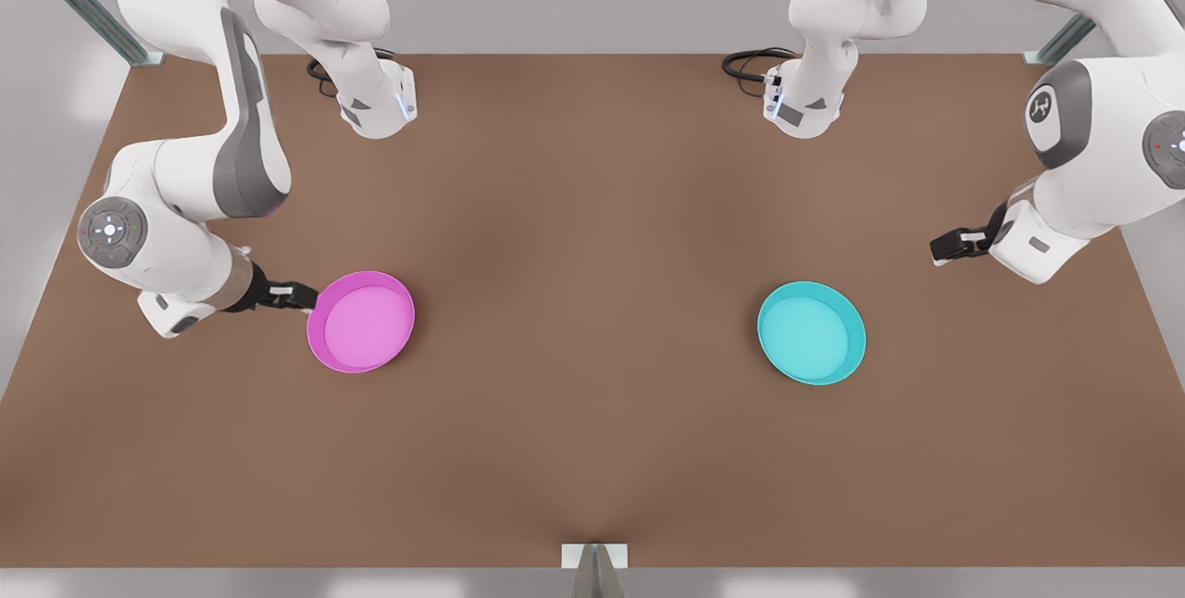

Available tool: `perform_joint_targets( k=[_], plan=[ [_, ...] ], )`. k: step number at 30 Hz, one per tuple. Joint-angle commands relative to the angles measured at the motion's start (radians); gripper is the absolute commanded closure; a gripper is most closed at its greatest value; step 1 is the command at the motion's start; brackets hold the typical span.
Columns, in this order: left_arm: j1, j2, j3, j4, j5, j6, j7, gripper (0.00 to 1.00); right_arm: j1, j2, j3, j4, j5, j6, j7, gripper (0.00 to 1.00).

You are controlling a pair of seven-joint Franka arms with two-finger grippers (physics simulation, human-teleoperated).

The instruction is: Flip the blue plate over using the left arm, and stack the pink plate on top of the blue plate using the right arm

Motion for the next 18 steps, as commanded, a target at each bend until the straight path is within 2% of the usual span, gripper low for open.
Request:
perform_joint_targets(
  k=[1, 3, 6, 8, 12, 18],
  plan=[
    [0.0, 0.0, 0.0, 0.0, -0.002, 0.0, 0.0, 0.0, -0.001, 0.0, 0.0, 0.001, 0.003, 0.0, -0.002, 0.0],
    [0.006, 0.017, -0.003, 0.0, -0.012, 0.0, 0.003, 0.0, -0.001, 0.001, 0.0, 0.0, 0.009, 0.0, -0.007, 0.0],
    [0.096, 0.193, 0.002, -0.005, -0.248, 0.015, 0.238, 0.0, -0.013, 0.075, 0.0, -0.009, 0.006, -0.012, -0.017, 0.0],
    [0.15, 0.271, 0.0, -0.055, -0.289, 0.159, 0.419, 0.0, -0.017, 0.123, -0.002, 0.003, 0.008, -0.005, 0.004, 0.0],
    [0.176, 0.273, -0.001, -0.296, -0.4, 0.469, 0.563, 0.0, -0.028, 0.136, -0.003, 0.047, 0.005, -0.003, -0.008, 0.0],
    [0.176, 0.383, -0.002, -0.316, -0.506, 0.529, 0.578, 0.0, -0.025, 0.144, -0.002, 0.047, 0.034, 0.002, -0.011, 0.0]
  ],
)
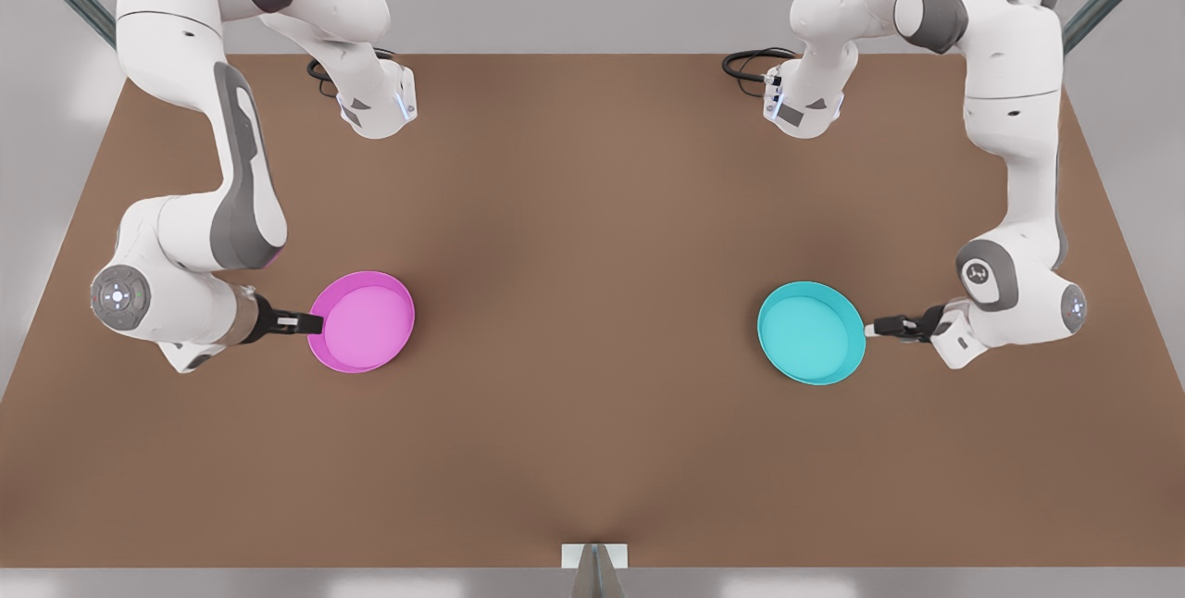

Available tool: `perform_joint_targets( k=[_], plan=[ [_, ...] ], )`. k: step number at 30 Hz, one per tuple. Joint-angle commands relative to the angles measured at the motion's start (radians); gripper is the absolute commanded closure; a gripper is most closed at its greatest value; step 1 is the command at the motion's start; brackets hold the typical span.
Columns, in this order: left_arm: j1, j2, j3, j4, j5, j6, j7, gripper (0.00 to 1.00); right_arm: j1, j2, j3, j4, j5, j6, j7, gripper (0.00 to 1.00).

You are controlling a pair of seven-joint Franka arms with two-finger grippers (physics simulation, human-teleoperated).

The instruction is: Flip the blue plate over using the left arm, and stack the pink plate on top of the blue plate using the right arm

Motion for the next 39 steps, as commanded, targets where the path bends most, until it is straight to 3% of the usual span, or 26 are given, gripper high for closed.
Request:
perform_joint_targets(
  k=[1, 12, 17, 20, 39],
  plan=[
    [0.001, 0.007, 0.0, 0.0, -0.049, 0.0, 0.007, 0.0, 0.001, 0.0, 0.0, -0.001, 0.0, 0.0, 0.0, 0.0],
    [-0.005, 0.099, -0.002, 0.002, -0.066, 0.014, 0.018, 0.0, -0.008, 0.006, 0.0, 0.001, 0.003, 0.004, -0.021, 0.0],
    [-0.024, 0.107, -0.002, 0.005, -0.082, 0.017, 0.018, 0.15, -0.025, 0.023, 0.0, 0.005, 0.003, 0.028, -0.202, 0.0],
    [-0.024, 0.111, -0.002, 0.005, -0.079, 0.02, 0.018, 0.34, -0.037, 0.029, 0.0, 0.005, 0.023, 0.04, -0.233, 0.0],
    [-0.013, 0.13, 0.0, 0.008, -0.105, 0.02, 0.018, 0.55, -0.031, 0.028, 0.0, 0.01, 0.018, 0.04, -0.219, 0.0]
  ],
)
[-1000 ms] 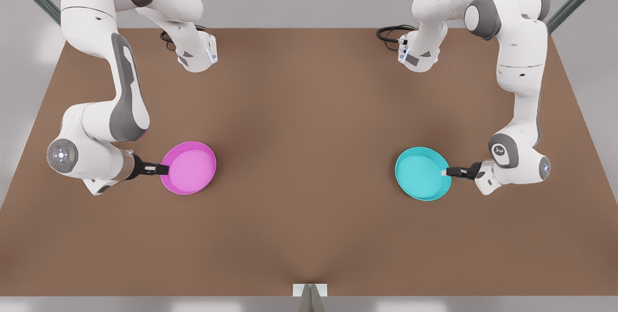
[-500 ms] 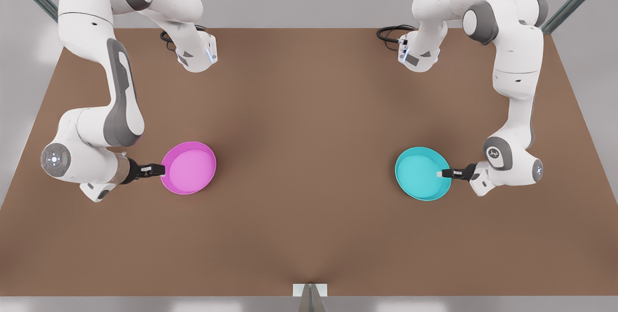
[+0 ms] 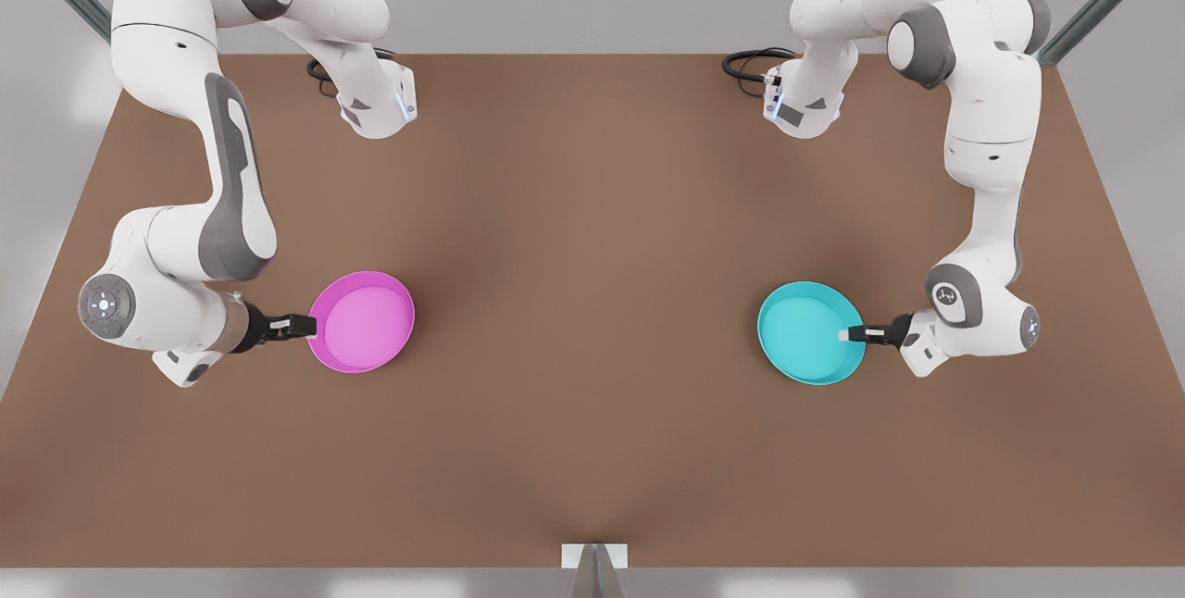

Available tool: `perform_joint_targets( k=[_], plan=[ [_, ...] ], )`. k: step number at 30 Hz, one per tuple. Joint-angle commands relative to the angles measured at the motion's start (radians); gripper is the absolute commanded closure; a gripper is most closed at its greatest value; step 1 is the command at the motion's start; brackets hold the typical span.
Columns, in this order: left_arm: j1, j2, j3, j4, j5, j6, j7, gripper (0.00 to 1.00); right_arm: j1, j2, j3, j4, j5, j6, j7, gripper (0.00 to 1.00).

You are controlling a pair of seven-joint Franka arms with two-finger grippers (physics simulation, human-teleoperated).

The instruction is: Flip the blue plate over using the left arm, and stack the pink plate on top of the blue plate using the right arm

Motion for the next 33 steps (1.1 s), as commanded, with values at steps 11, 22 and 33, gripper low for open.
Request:
perform_joint_targets(
  k=[11, 22, 33],
  plan=[
    [-0.002, 0.003, 0.001, 0.002, 0.0, 0.0, -0.002, 0.61, -0.002, 0.0, 0.0, 0.0, -0.002, 0.001, -0.002, 0.0],
    [0.0, 0.011, 0.001, 0.008, 0.001, 0.0, -0.002, 0.68, -0.002, 0.0, 0.0, 0.008, 0.0, 0.001, 0.0, 0.0],
    [0.0, 0.011, 0.001, 0.008, 0.003, 0.0, -0.002, 0.73, 0.006, 0.0, 0.0, 0.014, -0.002, 0.007, 0.002, 0.0]
  ],
)
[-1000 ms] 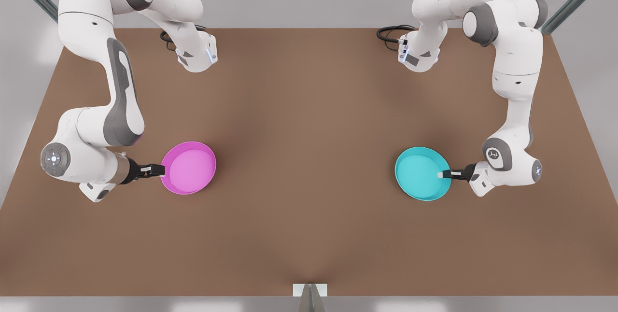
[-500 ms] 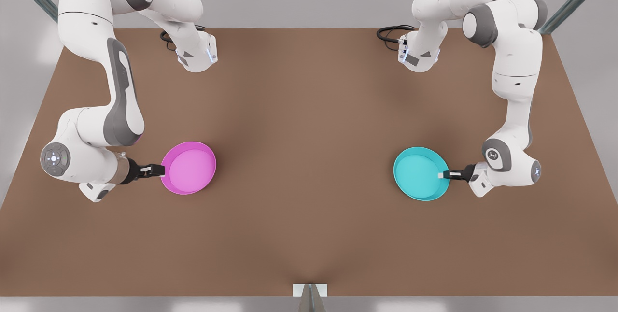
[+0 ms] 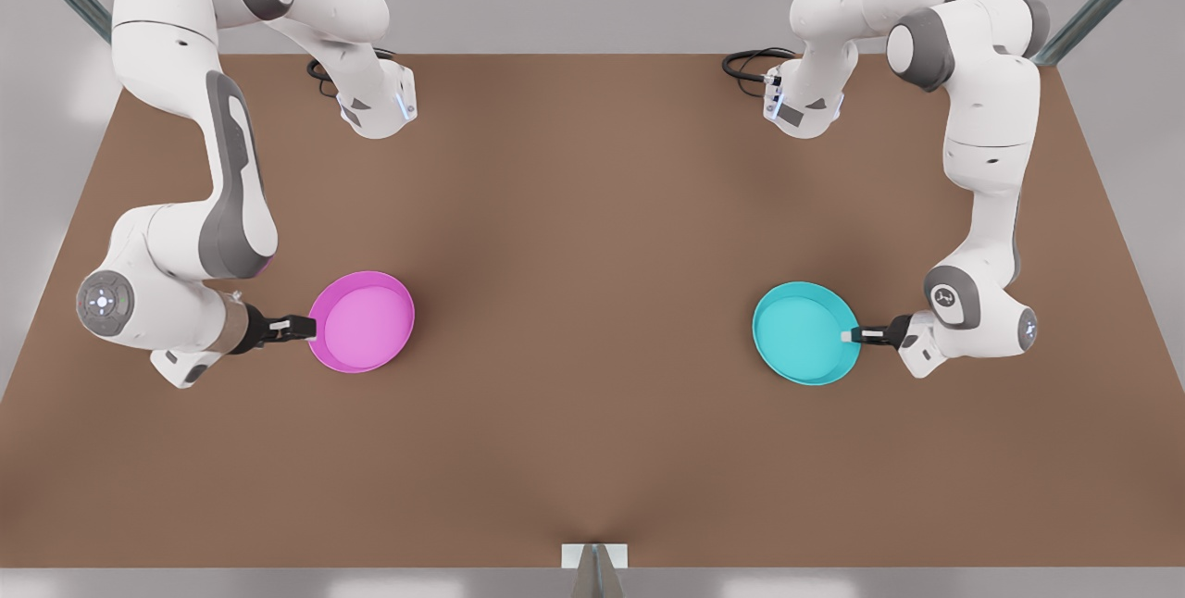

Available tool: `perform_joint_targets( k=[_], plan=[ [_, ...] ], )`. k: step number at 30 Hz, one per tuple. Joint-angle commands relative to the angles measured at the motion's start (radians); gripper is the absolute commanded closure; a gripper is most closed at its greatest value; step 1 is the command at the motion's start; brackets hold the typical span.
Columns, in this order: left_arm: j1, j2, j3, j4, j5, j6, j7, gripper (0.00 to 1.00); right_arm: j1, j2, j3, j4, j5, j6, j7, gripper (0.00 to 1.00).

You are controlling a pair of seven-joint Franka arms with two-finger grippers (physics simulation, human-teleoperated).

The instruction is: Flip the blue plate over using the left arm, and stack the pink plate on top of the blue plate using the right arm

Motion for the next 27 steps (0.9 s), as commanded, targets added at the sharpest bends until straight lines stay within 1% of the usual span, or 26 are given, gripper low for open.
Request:
perform_joint_targets(
  k=[1, 2, 14, 22, 27],
  plan=[
    [0.001, 0.0, 0.0, 0.0, 0.001, 0.0, 0.0, 0.73, 0.0, 0.0, 0.0, -0.001, 0.0, 0.0, 0.0, 0.0],
    [0.001, 0.0, 0.0, 0.0, 0.001, 0.0, 0.0, 0.74, 0.0, 0.001, 0.0, -0.001, 0.0, 0.0, 0.0, 0.0],
    [-0.001, 0.0, 0.002, 0.0, 0.001, -0.009, -0.009, 0.78, 0.005, 0.003, 0.0, 0.019, -0.002, 0.0, 0.0, 0.0],
    [-0.001, -0.02, 0.006, 0.003, 0.002, -0.021, -0.015, 0.78, 0.003, 0.003, 0.0, 0.019, -0.003, 0.0, -0.002, 0.0],
    [-0.002, -0.025, 0.006, 0.031, 0.004, -0.031, -0.015, 0.79, 0.006, 0.006, 0.0, 0.022, -0.003, 0.0, 0.0, 0.0]
  ],
)
